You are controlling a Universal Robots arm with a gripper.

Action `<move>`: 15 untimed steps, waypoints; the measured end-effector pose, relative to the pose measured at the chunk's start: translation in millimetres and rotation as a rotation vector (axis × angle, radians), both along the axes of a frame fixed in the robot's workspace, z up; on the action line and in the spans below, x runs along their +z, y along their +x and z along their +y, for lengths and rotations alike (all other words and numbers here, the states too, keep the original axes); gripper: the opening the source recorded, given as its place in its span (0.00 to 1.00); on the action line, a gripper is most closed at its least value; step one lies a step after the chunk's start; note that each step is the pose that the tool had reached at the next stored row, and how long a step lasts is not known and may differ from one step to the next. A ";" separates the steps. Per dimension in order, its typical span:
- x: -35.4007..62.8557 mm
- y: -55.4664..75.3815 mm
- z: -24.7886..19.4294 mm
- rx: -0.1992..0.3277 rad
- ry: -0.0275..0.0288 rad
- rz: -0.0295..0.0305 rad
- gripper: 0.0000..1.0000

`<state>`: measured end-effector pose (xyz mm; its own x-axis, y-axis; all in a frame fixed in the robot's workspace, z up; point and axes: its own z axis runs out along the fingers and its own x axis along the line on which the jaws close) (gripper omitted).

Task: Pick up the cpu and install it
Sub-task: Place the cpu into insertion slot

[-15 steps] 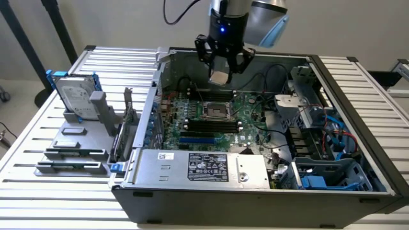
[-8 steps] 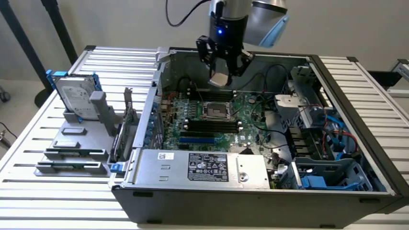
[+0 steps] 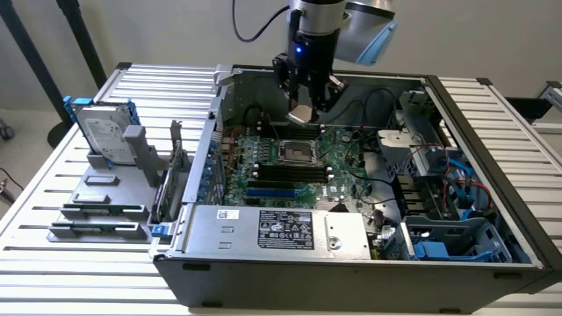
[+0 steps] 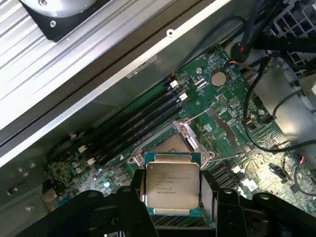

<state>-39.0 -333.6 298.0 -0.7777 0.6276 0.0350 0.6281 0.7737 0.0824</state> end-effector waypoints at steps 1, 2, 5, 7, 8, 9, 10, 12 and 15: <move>-1.4 0.0 0.0 -0.018 0.0001 0.0000 0.55; -2.9 0.0 0.0 -0.036 0.0001 -0.0001 0.55; -7.3 0.0 0.0 -0.092 0.0001 0.0000 0.55; -10.1 0.0 0.0 -0.128 0.0000 0.0000 0.55; -11.5 0.0 0.0 -0.146 0.0001 -0.0001 0.55; -12.9 0.0 0.0 -0.164 0.0001 -0.0001 0.55; -14.2 0.0 0.0 -0.182 0.0001 -0.0001 0.55; -16.7 0.0 0.0 -0.217 0.0000 0.0000 0.55; -19.5 0.0 0.0 -0.272 0.0000 0.0006 0.55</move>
<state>-39.0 -333.6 278.5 -0.5807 0.8133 0.0354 0.8128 0.5767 0.0820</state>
